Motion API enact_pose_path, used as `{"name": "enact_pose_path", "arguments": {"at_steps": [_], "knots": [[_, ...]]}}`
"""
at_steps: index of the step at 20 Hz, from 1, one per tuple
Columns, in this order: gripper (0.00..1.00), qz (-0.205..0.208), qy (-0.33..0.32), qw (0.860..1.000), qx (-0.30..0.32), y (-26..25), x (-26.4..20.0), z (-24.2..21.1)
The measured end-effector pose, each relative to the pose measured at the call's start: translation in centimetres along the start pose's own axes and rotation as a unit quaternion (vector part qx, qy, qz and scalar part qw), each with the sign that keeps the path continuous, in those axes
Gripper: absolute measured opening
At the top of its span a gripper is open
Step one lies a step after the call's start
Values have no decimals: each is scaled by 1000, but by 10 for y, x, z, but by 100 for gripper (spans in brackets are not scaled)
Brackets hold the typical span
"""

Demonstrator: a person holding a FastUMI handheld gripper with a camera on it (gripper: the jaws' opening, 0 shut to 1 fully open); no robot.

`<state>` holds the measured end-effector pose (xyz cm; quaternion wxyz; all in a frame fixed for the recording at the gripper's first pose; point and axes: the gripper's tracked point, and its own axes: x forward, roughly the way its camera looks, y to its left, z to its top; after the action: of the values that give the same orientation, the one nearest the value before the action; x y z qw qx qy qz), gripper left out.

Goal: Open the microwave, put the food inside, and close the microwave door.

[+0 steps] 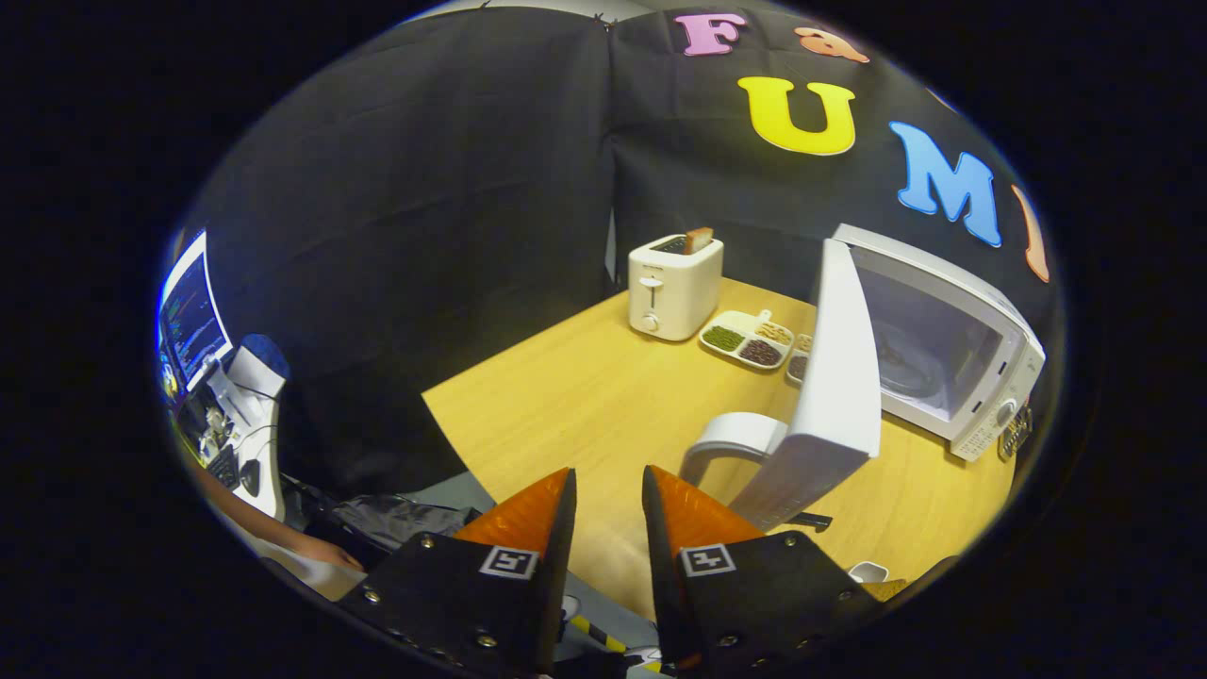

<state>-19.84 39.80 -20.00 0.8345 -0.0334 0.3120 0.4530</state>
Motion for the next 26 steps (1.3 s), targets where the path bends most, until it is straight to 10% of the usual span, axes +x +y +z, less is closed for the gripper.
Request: {"name": "enact_pose_path", "arguments": {"at_steps": [5, 15, 26], "knots": [[99, 65, -78, 995, 10, 13, -44, 41], [99, 48, -194, 977, 77, -59, -130, 102], [99, -66, -188, 973, 115, -169, -169, 57]]}}
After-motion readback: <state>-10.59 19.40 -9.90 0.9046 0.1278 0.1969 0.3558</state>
